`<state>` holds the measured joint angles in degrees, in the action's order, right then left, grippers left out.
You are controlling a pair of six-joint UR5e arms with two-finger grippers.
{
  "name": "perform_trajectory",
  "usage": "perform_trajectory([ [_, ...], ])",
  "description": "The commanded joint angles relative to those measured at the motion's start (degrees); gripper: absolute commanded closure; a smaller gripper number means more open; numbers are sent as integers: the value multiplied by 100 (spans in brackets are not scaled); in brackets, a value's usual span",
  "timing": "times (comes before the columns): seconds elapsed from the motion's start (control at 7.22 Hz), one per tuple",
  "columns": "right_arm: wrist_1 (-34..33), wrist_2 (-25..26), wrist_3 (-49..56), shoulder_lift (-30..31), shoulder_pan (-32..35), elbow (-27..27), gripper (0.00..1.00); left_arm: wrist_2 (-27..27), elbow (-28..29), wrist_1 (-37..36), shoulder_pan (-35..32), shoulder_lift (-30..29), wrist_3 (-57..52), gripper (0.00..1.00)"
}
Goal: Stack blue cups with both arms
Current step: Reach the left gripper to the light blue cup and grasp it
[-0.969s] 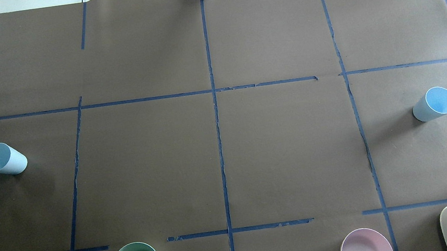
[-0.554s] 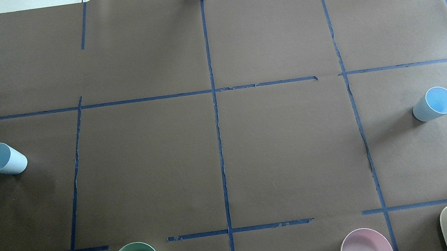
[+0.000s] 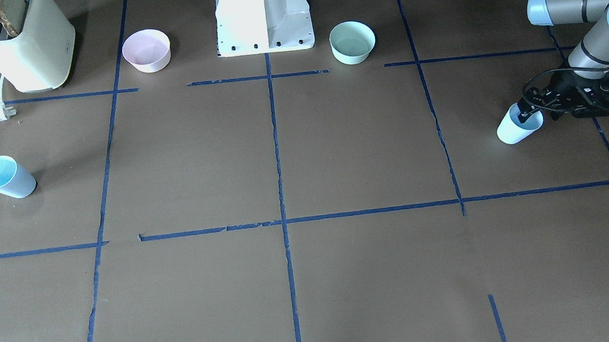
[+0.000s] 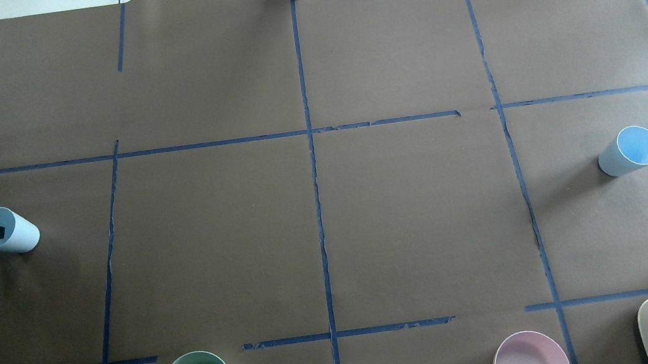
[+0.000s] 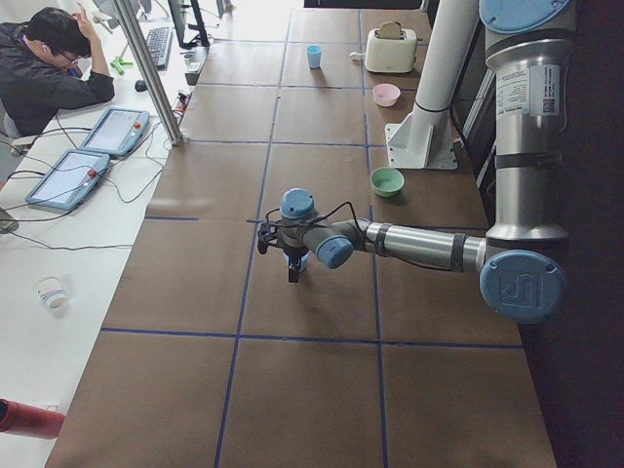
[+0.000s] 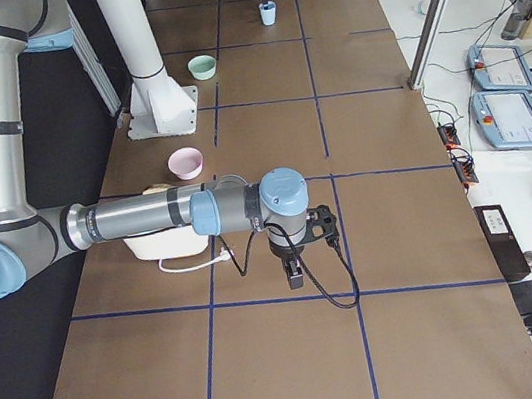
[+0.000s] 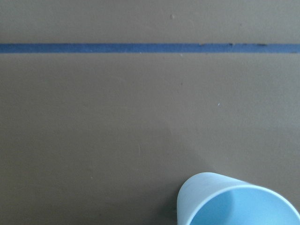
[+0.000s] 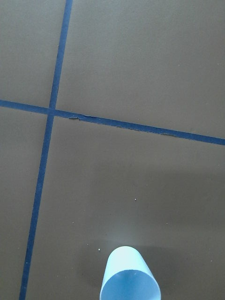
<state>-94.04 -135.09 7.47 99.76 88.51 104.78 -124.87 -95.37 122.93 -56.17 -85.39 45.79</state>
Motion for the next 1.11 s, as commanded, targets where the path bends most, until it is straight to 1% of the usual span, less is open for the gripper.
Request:
perform_trajectory([
  [0.0,0,0,0,0,0,-2,0,-11,89,3,53,-82,219,89],
  [0.14,0,0,0,0,0,-2,0,-11,89,3,53,-83,220,96],
  [0.28,0,0,0,0,0,-2,0,-28,80,3,53,-92,229,99],
  [0.42,0,0,0,0,0,-2,0,-81,19,3,53,-135,238,100],
  [0.55,0,0,0,0,0,-2,0,-351,-129,-75,53,-197,299,100],
  [0.69,0,0,0,0,0,-2,0,-719,-183,-171,53,-441,560,100],
  [0.83,0,0,0,0,0,-2,0,-705,-218,-460,53,-939,720,100],
  [0.97,0,-9,0,0,0,-2,0,-679,-201,-906,80,-1692,800,100],
])
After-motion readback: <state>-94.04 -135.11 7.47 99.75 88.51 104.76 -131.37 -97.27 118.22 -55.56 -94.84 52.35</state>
